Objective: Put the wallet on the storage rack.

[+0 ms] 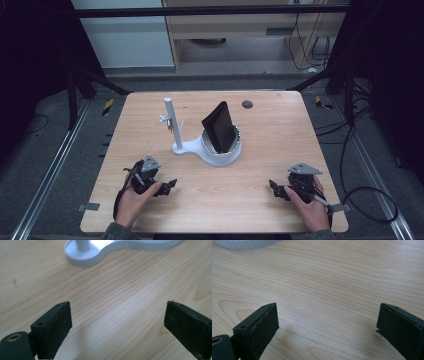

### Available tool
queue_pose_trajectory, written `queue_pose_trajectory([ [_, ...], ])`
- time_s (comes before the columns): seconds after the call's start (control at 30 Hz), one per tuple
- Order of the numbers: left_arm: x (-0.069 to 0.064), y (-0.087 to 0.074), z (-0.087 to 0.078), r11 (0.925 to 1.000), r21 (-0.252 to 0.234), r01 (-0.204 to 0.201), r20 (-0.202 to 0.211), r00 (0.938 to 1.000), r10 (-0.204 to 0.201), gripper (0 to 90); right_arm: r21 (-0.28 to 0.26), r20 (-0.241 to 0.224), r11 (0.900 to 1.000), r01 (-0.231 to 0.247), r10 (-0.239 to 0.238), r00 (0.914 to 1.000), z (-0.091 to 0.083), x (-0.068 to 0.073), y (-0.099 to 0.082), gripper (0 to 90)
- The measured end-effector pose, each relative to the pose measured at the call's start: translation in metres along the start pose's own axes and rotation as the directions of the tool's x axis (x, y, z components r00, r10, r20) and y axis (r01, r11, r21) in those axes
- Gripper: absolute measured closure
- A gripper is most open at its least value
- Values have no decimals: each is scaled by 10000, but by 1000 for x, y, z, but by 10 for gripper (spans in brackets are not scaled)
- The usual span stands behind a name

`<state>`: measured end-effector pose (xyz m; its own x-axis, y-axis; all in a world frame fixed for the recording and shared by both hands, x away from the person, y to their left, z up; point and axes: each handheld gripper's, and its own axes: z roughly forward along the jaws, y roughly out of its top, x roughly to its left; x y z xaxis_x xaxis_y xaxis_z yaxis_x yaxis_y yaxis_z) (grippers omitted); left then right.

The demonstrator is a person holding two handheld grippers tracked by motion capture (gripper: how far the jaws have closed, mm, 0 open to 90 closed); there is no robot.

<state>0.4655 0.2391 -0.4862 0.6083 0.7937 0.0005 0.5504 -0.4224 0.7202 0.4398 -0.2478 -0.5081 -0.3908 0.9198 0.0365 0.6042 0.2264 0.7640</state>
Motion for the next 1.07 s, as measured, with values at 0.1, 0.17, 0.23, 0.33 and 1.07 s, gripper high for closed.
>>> queue_pose_trajectory([
  [0.1,11,-9,2,9988,-115,481,-280,9984,-484,76,25,82,9999,114,-114,9999,2,-1,0,43],
  [0.17,16,-12,2,9972,-178,722,-351,9967,-728,75,48,73,10000,38,-38,10000,4,-1,0,43],
  [0.23,19,-14,3,9967,-168,798,-496,9955,-806,75,61,89,10000,40,-40,10000,6,-3,1,43],
  [0.33,20,-16,6,9969,-114,778,-499,9957,-783,74,44,104,9999,-91,90,9999,7,-5,2,41],
  [1.07,19,-18,14,9988,67,476,-784,9958,-469,7,575,441,9982,152,-177,9989,13,5,5,14],
])
